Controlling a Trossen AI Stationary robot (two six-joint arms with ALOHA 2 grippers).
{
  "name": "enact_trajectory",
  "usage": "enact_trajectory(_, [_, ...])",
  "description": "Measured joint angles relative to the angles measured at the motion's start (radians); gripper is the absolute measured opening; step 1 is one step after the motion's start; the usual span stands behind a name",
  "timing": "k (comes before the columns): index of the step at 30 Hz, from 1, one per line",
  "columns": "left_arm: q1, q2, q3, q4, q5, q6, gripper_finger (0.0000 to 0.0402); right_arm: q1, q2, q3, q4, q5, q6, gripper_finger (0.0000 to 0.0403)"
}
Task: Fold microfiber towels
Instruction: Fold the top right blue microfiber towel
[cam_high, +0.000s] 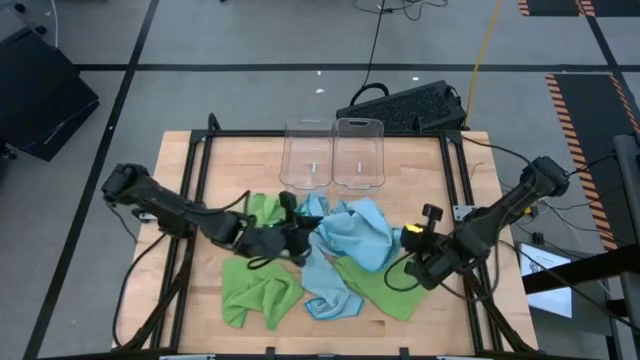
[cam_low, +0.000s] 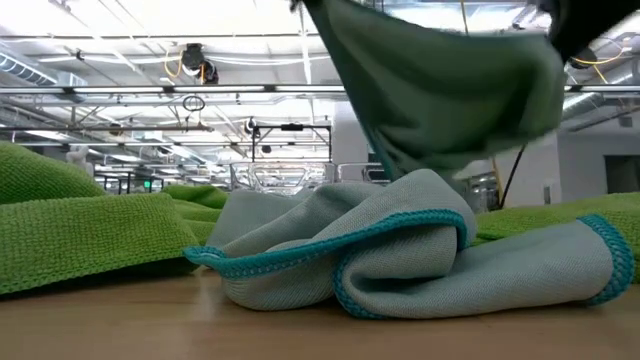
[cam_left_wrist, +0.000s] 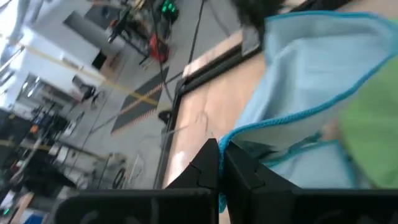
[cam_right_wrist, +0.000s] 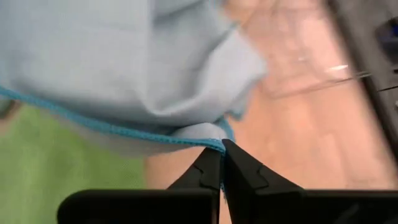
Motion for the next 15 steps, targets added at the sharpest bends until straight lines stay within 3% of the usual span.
enact_trajectory(6, [-0.139, -0.075, 0.000, 0.016, -0.002, 0.031, 0.0014, 0.031, 0.000, 0.155, -0.052, -0.014, 0.013, 0.0001])
enact_trajectory(15, [-0.339, -0.142, 0.000, 0.296, -0.017, 0.243, 0.0012, 0.087, 0.000, 0.328, -0.035, -0.021, -0.011, 0.0000])
